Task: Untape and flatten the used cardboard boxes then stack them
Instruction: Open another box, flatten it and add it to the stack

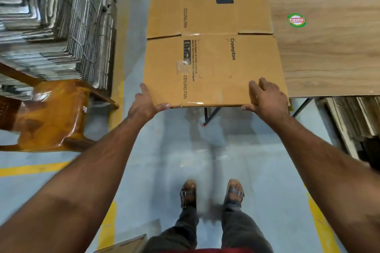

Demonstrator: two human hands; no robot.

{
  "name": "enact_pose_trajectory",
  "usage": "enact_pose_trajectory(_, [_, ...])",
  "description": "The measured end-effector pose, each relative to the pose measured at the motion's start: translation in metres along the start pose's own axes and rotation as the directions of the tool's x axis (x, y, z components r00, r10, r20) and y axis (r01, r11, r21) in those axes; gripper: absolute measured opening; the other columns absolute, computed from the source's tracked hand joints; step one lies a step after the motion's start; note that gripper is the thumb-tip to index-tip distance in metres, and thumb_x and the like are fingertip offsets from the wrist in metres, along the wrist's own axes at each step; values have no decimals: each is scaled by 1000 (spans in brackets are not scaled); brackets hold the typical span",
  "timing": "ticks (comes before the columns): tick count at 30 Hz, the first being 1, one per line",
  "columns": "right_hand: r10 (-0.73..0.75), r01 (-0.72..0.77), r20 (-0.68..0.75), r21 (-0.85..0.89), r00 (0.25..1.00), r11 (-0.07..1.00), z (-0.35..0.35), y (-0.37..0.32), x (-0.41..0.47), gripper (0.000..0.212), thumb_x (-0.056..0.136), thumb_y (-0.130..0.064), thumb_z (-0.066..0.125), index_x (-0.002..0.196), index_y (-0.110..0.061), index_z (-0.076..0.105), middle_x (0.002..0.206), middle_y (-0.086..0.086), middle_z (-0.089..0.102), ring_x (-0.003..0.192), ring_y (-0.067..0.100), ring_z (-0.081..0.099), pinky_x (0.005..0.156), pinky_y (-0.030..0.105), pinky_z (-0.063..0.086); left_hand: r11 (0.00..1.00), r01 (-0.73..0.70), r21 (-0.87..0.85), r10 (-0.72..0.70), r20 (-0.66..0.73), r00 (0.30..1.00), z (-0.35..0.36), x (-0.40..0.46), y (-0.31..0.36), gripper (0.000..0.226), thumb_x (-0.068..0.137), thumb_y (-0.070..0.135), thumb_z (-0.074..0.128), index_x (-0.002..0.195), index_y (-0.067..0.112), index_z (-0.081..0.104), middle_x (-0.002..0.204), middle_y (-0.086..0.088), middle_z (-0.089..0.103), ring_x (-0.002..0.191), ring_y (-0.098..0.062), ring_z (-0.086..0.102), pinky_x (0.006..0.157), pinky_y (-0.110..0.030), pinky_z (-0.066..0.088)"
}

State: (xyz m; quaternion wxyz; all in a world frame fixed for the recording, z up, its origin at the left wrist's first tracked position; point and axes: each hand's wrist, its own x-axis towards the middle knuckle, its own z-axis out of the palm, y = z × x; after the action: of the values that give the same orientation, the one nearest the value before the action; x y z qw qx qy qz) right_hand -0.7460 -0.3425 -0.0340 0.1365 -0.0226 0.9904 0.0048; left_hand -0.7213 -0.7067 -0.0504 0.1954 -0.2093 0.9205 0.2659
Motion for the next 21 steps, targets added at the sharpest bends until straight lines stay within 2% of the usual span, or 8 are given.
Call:
enact_pose_trajectory(2, [160,-160,11,116,987,980,4,5,-1,109,64,-69,74,148,-26,19,156,21,15,139,42,25,102,67,36,999,-53,-1,53,-12,999,1,-1,-2,119,75,56,76,154,21,-5,139,-23,36,121,-43,47,98,-50,43])
enact_pose_trajectory(5, [300,-320,113,290,947,902,9,22,-1,132,60,-64,83,155,-24,1,156,30,4,140,50,21,110,57,33,988,-149,-40,149,-6,989,3,0,-5,124,72,49,81,155,23,-7,147,-18,16,131,-41,37,110,-47,33])
enact_pose_trajectory(7, [315,-349,152,349,937,869,10,30,-2,133,62,-57,86,156,-27,-3,151,31,16,134,52,32,108,51,37,991,-132,-27,133,31,991,2,5,-3,131,68,48,84,154,27,-13,154,-18,1,137,-43,29,112,-48,31])
enact_pose_trajectory(8, [319,-353,151,356,936,865,10,33,-1,134,61,-55,87,156,-28,-3,146,30,22,130,52,36,105,52,39,994,-111,-10,111,54,992,1,8,-2,134,67,49,84,153,31,-16,155,-19,0,136,-45,30,109,-51,38])
enact_pose_trajectory(10, [315,-352,160,342,935,871,8,35,4,137,59,-53,89,155,-31,-6,142,29,25,126,53,40,99,55,44,997,-69,43,65,91,994,-2,12,2,136,63,54,85,150,40,-19,149,-21,16,124,-45,41,93,-53,52])
enact_pose_trajectory(14, [301,-358,223,289,927,888,1,42,15,146,54,-58,89,150,-43,-19,146,29,18,128,56,36,95,64,47,992,-11,128,7,33,999,-2,8,12,134,64,55,84,150,44,-18,139,-23,31,122,-44,45,98,-52,40])
enact_pose_trajectory(17, [283,-336,222,252,933,908,1,48,20,147,53,-60,88,149,-43,-23,144,32,21,126,57,41,102,60,43,989,1,148,-1,3,1000,2,8,15,132,64,57,82,149,44,-18,134,-24,35,117,-44,48,94,-53,41])
enact_pose_trajectory(21, [271,-328,241,243,932,913,3,50,24,149,52,-61,88,147,-44,-26,144,31,21,122,57,42,92,65,48,982,-2,187,4,-10,1000,0,10,15,132,63,61,80,149,44,-19,133,-24,36,115,-44,50,91,-51,43])
